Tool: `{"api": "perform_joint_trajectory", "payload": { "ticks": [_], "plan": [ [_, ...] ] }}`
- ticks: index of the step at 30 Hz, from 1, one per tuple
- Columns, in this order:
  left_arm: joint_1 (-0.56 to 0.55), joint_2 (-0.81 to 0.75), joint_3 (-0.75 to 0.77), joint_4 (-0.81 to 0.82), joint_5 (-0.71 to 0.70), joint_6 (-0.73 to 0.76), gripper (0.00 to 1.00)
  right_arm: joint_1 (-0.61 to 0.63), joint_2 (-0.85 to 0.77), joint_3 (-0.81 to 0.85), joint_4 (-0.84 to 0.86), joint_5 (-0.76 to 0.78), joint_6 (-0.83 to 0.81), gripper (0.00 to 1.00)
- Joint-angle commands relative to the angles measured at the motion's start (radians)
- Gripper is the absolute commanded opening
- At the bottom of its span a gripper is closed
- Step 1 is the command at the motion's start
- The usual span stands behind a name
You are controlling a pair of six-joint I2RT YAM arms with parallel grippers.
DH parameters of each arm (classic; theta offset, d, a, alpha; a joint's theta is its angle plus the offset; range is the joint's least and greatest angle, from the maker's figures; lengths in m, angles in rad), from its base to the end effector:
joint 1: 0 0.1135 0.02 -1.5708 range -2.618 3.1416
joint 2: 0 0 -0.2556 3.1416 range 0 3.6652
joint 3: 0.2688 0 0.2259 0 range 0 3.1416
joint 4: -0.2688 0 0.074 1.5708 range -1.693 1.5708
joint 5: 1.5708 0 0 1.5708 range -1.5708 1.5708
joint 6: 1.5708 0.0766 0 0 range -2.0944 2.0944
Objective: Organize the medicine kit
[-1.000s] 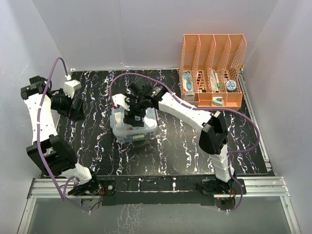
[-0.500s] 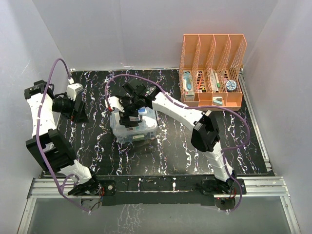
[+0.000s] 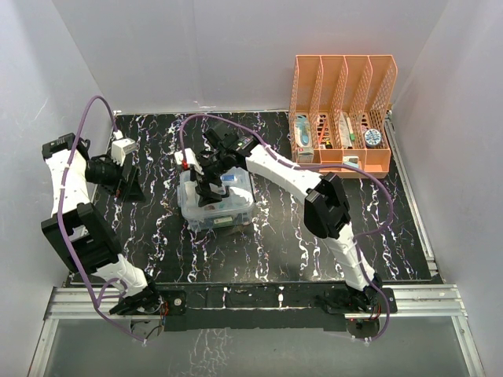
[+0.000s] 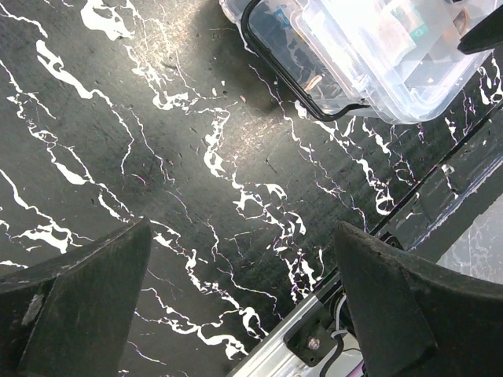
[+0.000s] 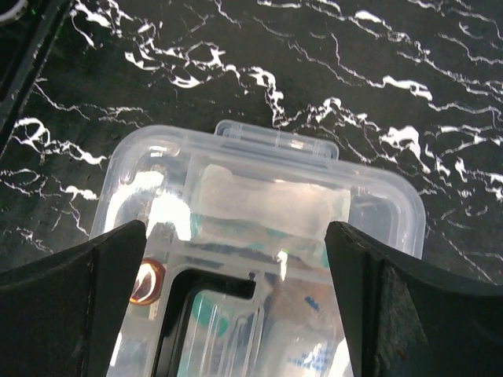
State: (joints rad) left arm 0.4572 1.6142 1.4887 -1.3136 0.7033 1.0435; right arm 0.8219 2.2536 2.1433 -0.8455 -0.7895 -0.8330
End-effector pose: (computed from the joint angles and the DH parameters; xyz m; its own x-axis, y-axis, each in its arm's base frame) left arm 0.2660 0.0756 0.2698 -0.6727 0.4036 -0.6201 0.6376 0.7414 -0.2091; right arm 0.2857 0.3873 0.2430 0.2140 -0.5352 -0.8172 -0.9460 -0.3220 -0.0368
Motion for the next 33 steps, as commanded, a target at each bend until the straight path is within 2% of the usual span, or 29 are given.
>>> {"api": "perform_joint_trajectory", "payload": {
  "ticks": [1,8,15,20,24,27,31,33],
  "plan": [
    [0.008,-0.004,-0.010,-0.053,0.046,0.050,0.98,0.006,0.185,-0.041,-0.068,0.112,-0.044,0.98],
    [0.008,-0.005,-0.021,-0.068,0.041,0.072,0.98,0.001,0.258,-0.010,-0.048,0.132,-0.011,0.98],
    [0.008,0.022,-0.094,-0.012,0.103,0.036,0.98,-0.024,0.203,-0.128,0.015,0.141,0.017,0.98],
    [0.005,0.059,-0.170,0.077,0.230,-0.080,0.99,-0.033,0.177,-0.198,0.033,0.159,0.043,0.98],
    [-0.010,0.118,-0.202,0.126,0.266,-0.164,0.99,-0.041,0.139,-0.268,0.078,0.166,0.071,0.98],
    [-0.012,0.165,-0.218,0.220,0.231,-0.301,0.99,-0.046,0.116,-0.306,0.108,0.167,0.084,0.98],
    [-0.017,0.179,-0.252,0.392,0.117,-0.471,0.99,-0.050,0.104,-0.316,0.111,0.178,0.097,0.98],
    [-0.034,0.178,-0.267,0.455,0.075,-0.533,0.92,-0.053,0.100,-0.321,0.111,0.179,0.099,0.98]
  ]
}}
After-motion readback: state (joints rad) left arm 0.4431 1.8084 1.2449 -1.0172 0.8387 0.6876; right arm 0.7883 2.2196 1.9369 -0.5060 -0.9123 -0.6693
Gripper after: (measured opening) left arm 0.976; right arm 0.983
